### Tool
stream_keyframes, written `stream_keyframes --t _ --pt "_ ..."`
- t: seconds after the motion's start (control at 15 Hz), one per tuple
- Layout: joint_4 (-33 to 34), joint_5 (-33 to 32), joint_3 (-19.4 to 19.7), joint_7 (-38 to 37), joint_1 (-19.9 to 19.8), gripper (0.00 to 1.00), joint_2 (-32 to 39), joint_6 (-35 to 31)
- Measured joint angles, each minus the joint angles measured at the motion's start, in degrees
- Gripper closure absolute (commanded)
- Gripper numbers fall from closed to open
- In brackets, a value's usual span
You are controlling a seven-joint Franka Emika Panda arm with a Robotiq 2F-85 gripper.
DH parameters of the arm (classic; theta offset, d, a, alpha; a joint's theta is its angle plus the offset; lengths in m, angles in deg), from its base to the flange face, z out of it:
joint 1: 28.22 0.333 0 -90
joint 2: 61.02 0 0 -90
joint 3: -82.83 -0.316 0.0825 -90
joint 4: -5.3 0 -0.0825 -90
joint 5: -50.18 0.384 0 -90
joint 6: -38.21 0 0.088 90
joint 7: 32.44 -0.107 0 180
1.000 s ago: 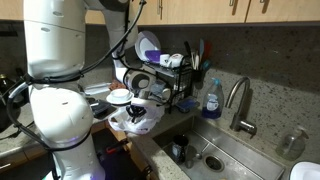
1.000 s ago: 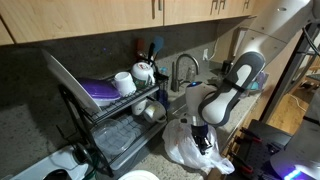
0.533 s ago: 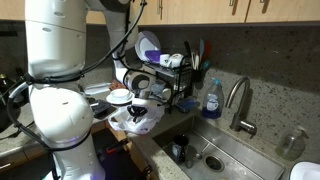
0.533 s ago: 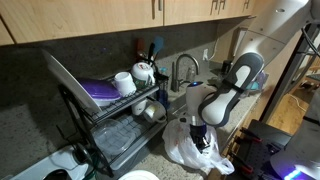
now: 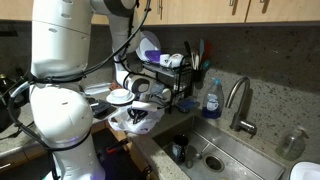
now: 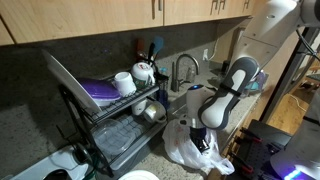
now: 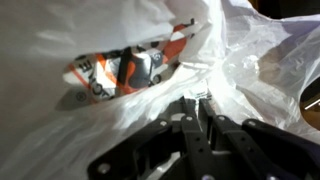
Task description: Take the white object out of the plastic bag and put it on the gray plate
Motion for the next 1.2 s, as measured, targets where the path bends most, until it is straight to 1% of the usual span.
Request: stream_keyframes --t 0.13,0.2,0.27,0.4,0.6,0.67,0.73,0.93,1.0,1.07,1.13,1.2 --pt "0.0 0.0 -0.06 0.0 -0.32 0.54 0.23 -0.04" --pt "0.0 0.0 -0.08 0.0 -0.47 0.48 0.25 -0.05" --pt "-0.01 0.0 -0.08 0.0 -0.59 0.46 0.26 -0.05" --pt "-0.02 0.03 -0.08 0.0 -0.75 0.51 0.28 -0.05" --pt "-0.1 0.09 -0.1 0.0 -1.08 0.56 0.53 -0.05" --pt "-0.12 0.13 -0.12 0.0 -1.22 0.6 0.68 -0.05" --pt "-0.12 0.17 -0.12 0.0 -1.34 0.59 0.75 -0.09" --pt "-0.3 0.32 -0.22 0.0 -1.57 0.62 0.76 -0.41" --pt "-0.33 0.32 -0.22 0.0 -1.6 0.65 0.76 -0.46" --pt "-0.36 0.32 -0.22 0.0 -1.62 0.73 0.76 -0.48" --pt "-0.4 0.32 -0.22 0.0 -1.64 0.84 0.76 -0.53" --pt "-0.47 0.32 -0.22 -0.01 -1.67 0.9 0.78 -0.6"
